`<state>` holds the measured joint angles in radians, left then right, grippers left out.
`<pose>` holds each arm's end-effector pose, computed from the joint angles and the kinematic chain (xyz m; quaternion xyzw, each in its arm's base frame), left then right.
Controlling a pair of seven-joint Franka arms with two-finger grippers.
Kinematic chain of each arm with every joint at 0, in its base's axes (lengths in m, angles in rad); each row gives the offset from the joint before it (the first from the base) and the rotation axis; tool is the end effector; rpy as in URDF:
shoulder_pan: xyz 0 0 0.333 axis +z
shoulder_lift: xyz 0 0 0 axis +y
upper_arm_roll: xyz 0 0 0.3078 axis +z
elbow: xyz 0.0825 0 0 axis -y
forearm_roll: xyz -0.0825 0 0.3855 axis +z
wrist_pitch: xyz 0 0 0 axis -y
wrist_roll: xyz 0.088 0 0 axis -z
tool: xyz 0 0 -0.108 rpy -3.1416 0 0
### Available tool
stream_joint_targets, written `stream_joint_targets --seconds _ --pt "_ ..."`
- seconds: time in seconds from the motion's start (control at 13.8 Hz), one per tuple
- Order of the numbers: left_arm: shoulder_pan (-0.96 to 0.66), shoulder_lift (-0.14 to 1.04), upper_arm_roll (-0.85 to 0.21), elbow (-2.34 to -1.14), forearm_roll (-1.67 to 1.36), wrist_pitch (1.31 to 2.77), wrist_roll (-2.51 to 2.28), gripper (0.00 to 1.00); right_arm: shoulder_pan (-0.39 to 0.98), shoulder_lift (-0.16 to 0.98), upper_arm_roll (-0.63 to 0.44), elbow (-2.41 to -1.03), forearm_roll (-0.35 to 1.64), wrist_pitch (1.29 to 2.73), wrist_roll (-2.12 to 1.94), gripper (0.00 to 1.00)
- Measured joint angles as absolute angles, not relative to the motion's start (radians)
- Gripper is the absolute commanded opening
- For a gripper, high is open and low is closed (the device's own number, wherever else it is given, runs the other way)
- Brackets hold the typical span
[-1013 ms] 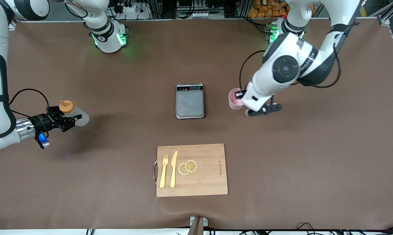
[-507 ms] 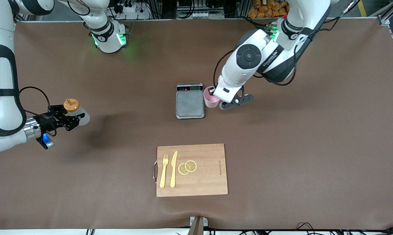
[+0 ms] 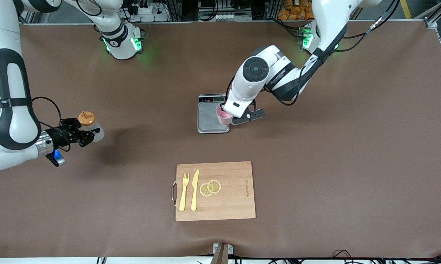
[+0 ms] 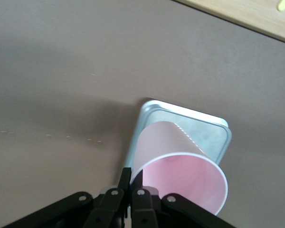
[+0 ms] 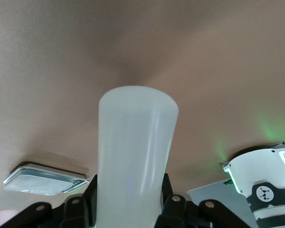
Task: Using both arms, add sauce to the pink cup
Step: 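Carry the pink cup with the left gripper onto the metal scale, then release the cup on the scale while the right gripper lifts the bottle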
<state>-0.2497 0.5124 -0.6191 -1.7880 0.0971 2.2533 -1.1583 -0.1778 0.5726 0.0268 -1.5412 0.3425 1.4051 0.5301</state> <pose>0.4486 -0.4737 0.3076 0.9831 0.1478 -0.0757 0.0770 0.6080 -0.0533 0.2859 -0.8594 0.3379 0.3685 0.1073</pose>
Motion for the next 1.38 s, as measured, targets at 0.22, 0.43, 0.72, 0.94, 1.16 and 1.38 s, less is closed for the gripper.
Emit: stream_joint_targets --seconds 0.22,0.43,0.72,0.94,1.16,1.38 --pt "-0.293 0.574 -0.617 -1.743 0.097 2.269 -1.179 0.0 -0.149 0.539 0.027 -1.565 0.329 1.414 0.564 0.52" --pt "-0.331 0.616 -0.607 -1.713 0.097 2.276 -1.193 0.0 -0.125 0.52 0.027 -1.577 0.316 1.426 0.611 0.52" --pt "-0.41 0.639 -0.521 -1.701 0.097 2.315 -1.193 0.0 -0.064 0.485 0.027 -1.639 0.298 1.495 0.693 0.52" --pt "-0.442 0.641 -0.495 -1.687 0.097 2.317 -1.198 0.92 -0.031 0.477 0.027 -1.65 0.296 1.512 0.756 0.51" --pt "-0.446 0.642 -0.49 -1.685 0.098 2.317 -1.235 1.0 -0.003 0.476 0.027 -1.65 0.295 1.528 0.808 0.51" --pt "-0.444 0.643 -0.484 -1.684 0.1 2.307 -1.248 1.0 0.029 0.476 0.027 -1.652 0.293 1.552 0.872 0.51"
